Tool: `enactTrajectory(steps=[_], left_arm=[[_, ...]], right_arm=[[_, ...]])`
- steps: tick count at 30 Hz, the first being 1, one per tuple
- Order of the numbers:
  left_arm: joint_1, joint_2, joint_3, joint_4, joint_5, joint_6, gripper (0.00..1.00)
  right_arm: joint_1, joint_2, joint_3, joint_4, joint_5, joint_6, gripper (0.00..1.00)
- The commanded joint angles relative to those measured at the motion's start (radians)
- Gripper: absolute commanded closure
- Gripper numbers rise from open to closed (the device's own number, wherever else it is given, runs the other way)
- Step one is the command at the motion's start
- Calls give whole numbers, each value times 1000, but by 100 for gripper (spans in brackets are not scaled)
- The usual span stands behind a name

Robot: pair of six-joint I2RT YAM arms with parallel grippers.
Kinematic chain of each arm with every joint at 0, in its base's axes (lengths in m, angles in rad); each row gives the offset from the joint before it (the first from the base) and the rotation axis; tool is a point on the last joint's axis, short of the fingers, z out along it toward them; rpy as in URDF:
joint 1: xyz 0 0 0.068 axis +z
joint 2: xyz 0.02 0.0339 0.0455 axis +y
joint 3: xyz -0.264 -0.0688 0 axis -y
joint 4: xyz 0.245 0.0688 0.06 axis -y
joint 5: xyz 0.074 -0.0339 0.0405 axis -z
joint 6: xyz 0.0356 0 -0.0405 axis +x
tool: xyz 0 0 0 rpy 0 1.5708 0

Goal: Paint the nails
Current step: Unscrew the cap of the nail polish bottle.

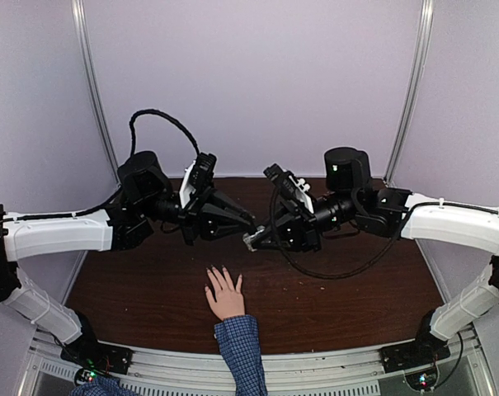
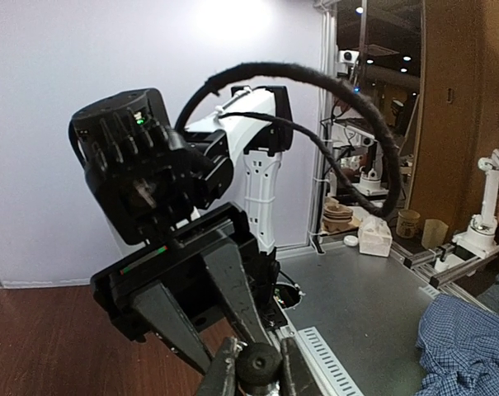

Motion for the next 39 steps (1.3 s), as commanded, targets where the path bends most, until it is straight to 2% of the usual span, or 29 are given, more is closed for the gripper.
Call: enactTrajectory(steps=[1,9,16,20,33,39], left_arm=[[-4,-44,24,-76,-121,37,100],[-4,-65,45,-179,-287,65,100],[-4,-57,78,-295,-607,17,100],[-4,-45,63,-271,-772,-50,100],[-13,67,87,-265,-1170,-149,100],[-13,118,120,-292,-1231,-205,100]], right_arm=[[-14,-43,-13,24,126,-24,100],[-15,-67,-26,-12,344,-64,100],[-14,-53,-44,-20,609,-98,100],[-15,-36,-49,27,733,-95,100],[-11,112,4,68,917,-109,100],[-11,162,37,49,976,-120,100]])
